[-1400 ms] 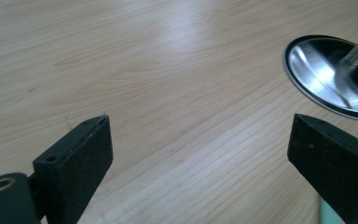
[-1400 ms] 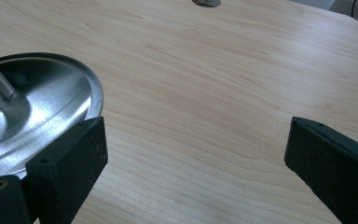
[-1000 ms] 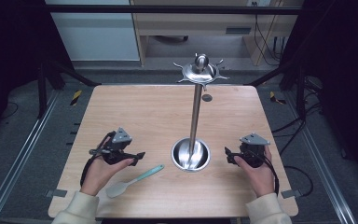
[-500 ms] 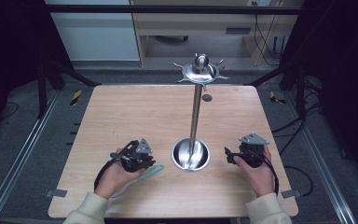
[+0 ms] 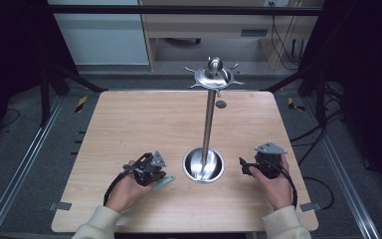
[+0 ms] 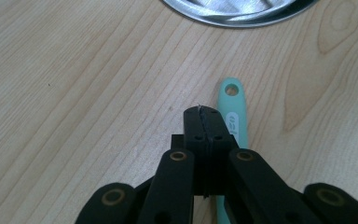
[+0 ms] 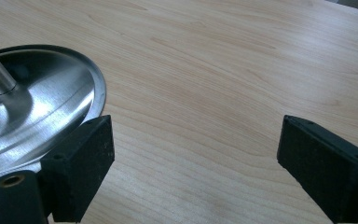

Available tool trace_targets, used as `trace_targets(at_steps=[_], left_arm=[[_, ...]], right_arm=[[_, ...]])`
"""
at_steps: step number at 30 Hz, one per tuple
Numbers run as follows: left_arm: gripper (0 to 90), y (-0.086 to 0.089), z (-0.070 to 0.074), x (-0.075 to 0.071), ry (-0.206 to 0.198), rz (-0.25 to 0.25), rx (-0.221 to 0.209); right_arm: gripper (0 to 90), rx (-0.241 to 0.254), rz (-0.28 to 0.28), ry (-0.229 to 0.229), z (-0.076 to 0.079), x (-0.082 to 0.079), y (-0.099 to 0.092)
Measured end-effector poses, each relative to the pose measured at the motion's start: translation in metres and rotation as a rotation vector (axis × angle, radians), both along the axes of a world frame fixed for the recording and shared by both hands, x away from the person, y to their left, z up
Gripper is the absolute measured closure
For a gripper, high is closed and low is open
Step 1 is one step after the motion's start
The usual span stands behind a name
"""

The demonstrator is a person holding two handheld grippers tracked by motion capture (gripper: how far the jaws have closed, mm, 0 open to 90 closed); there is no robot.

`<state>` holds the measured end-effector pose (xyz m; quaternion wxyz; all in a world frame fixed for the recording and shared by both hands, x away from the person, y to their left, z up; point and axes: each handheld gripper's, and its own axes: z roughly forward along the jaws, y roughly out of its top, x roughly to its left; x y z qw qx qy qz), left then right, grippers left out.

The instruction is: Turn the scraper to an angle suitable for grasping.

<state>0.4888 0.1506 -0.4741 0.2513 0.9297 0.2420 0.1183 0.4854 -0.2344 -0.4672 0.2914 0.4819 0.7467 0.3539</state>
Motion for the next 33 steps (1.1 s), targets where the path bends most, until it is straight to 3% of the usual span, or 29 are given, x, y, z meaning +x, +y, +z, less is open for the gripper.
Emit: trace_targets(at_steps=[8, 15, 18, 20, 23, 26, 33], left_arm=[[90.0, -0.003, -0.001, -0.004, 0.021, -0.025, 0.006], [90.0, -0.013, 0.001, -0.016, 0.044, -0.093, 0.034], [90.0, -0.017, 0.002, -0.02, 0.038, -0.098, 0.048], [90.0, -0.02, 0.005, -0.021, 0.033, -0.103, 0.069], [90.0, -0.021, 0.016, -0.023, 0.025, -0.096, 0.061], [87.4, -0.024, 0.024, -0.024, 0.025, -0.107, 0.118], [79.2, -0.036, 0.033, -0.023, 0.039, -0.126, 0.17]], right_arm=[[11.2, 0.001, 0.003, 0.001, 0.0, 0.0, 0.0], [11.2, 0.008, 0.003, 0.003, 0.001, -0.001, 0.0], [11.2, 0.009, 0.004, 0.0, 0.001, 0.0, 0.0], [11.2, 0.016, -0.007, -0.001, 0.001, 0.0, -0.002], [11.2, 0.019, -0.013, 0.0, 0.001, 0.0, -0.003], [11.2, 0.02, -0.014, -0.001, 0.001, -0.001, -0.002], [11.1, 0.019, -0.011, -0.002, 0.001, -0.001, -0.002]])
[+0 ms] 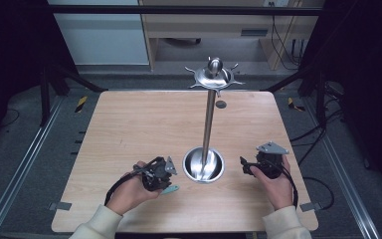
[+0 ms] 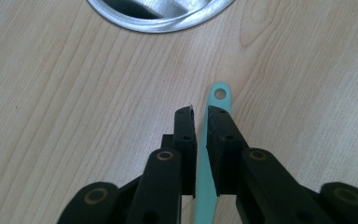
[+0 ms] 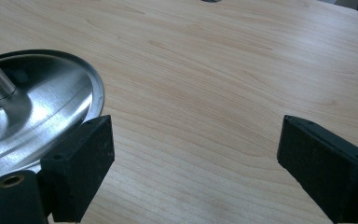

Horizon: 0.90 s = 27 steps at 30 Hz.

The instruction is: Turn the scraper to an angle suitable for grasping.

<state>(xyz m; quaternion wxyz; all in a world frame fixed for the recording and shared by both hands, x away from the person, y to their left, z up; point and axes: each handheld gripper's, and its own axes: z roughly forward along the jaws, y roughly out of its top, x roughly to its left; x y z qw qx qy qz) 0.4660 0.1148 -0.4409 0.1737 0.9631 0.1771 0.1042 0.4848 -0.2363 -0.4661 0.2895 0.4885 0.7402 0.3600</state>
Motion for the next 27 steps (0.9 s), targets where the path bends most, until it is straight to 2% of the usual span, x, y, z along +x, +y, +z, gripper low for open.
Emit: trace_targets(at_steps=[1, 3, 6, 9, 19, 21, 27], left_arm=[[78.6, -0.002, 0.0, 0.0, -0.009, -0.001, 0.008], [74.4, -0.005, 0.001, 0.001, -0.003, -0.006, 0.01], [72.9, -0.01, 0.0, 0.001, 0.011, -0.024, 0.024], [68.8, -0.012, -0.002, 0.001, 0.039, -0.037, 0.046], [65.2, -0.011, -0.007, 0.007, 0.102, -0.044, 0.101], [64.1, -0.014, -0.01, 0.009, 0.115, -0.049, 0.133], [63.4, -0.016, -0.013, 0.012, 0.132, -0.046, 0.132]], right_arm=[[11.1, 0.0, 0.001, 0.0, 0.0, 0.0, 0.0], [11.1, -0.005, 0.008, -0.002, 0.0, 0.0, 0.001], [11.0, -0.004, 0.009, -0.001, 0.0, 0.0, 0.001], [11.0, -0.004, 0.01, -0.002, 0.0, 0.0, 0.0], [11.0, -0.002, 0.01, 0.001, 0.0, 0.0, 0.001], [11.0, 0.002, 0.009, 0.005, 0.0, 0.0, 0.001], [11.0, 0.0, 0.01, 0.003, 0.0, 0.0, 0.001]])
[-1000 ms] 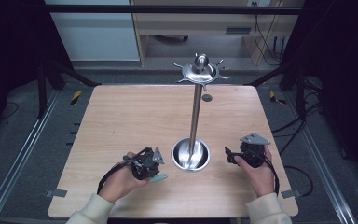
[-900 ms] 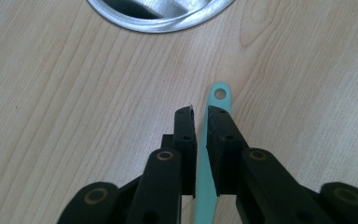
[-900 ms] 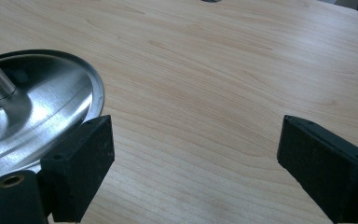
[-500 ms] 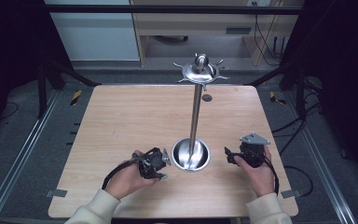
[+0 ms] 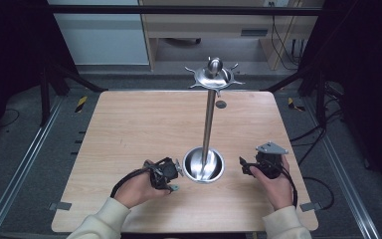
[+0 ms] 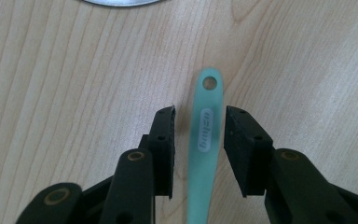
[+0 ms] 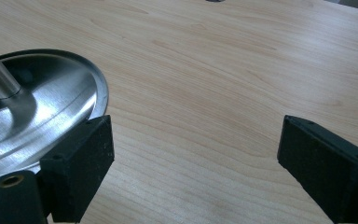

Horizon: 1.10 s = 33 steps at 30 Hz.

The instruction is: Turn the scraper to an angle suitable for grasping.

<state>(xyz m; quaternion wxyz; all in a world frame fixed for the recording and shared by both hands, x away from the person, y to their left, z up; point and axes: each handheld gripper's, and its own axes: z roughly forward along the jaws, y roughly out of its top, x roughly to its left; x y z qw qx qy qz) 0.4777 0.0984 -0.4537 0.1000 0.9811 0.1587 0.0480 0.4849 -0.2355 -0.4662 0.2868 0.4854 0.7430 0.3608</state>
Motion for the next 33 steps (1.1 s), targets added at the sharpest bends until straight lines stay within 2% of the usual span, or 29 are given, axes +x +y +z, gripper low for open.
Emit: trace_targets(at_steps=[7, 27, 33], left_arm=[[64.3, -0.0012, -0.0041, 0.0013, 0.014, -0.011, 0.021], [67.1, -0.0034, -0.0087, 0.005, 0.034, -0.019, 0.038], [71.0, -0.004, -0.0089, 0.0057, 0.048, -0.023, 0.035]], right_arm=[[11.0, 0.003, 0.0, 0.001, 0.0001, -0.0001, 0.0002], [11.0, 0.002, 0.001, 0.001, 0.0002, -0.0002, 0.0001], [11.0, 0.0, 0.002, -0.001, 0.0001, 0.0, -0.0001]])
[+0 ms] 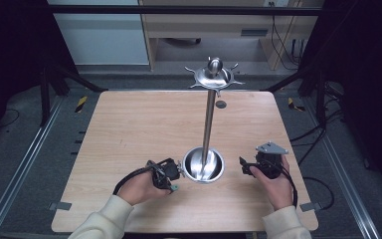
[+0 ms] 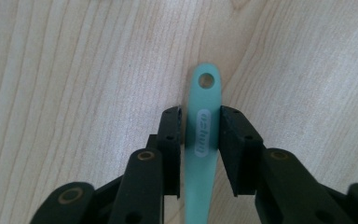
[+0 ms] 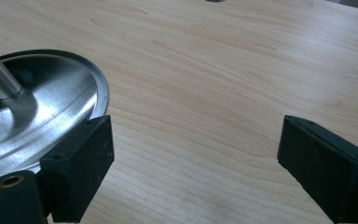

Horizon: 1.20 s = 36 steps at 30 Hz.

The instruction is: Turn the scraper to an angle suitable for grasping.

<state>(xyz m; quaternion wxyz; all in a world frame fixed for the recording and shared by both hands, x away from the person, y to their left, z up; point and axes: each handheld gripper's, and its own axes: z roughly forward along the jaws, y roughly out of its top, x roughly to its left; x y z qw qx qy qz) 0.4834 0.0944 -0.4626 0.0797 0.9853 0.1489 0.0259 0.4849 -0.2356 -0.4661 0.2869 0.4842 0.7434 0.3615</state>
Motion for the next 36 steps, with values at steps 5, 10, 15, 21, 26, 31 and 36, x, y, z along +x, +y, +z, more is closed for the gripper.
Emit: trace_targets(at_steps=[5, 10, 15, 21, 26, 31, 36], left_arm=[[72.9, -0.001, 0.0, -0.001, -0.004, -0.001, -0.001], [73.7, 0.002, 0.001, -0.002, -0.01, 0.001, -0.004], [73.7, 0.012, 0.01, -0.002, -0.024, 0.045, -0.066], [73.9, 0.026, 0.024, -0.003, -0.064, 0.09, -0.136], [74.0, 0.038, 0.035, -0.005, -0.091, 0.123, -0.179], [74.0, 0.049, 0.05, -0.008, -0.122, 0.14, -0.217], [74.1, 0.059, 0.064, -0.009, -0.153, 0.159, -0.235]], right_arm=[[11.0, 0.0, -0.002, 0.001, 0.0, 0.0, 0.0], [11.0, 0.0, -0.001, 0.001, 0.0, 0.0, 0.0], [11.0, 0.0, -0.001, 0.002, 0.0, 0.0, 0.0], [10.5, 0.001, -0.002, 0.001, 0.0, 0.0, 0.0], [10.4, 0.003, -0.002, 0.003, 0.0, 0.0, 0.0], [10.1, 0.004, -0.002, 0.005, 0.0, 0.0, 0.001], [9.8, 0.007, -0.002, 0.006, 0.0, 0.0, 0.0]])
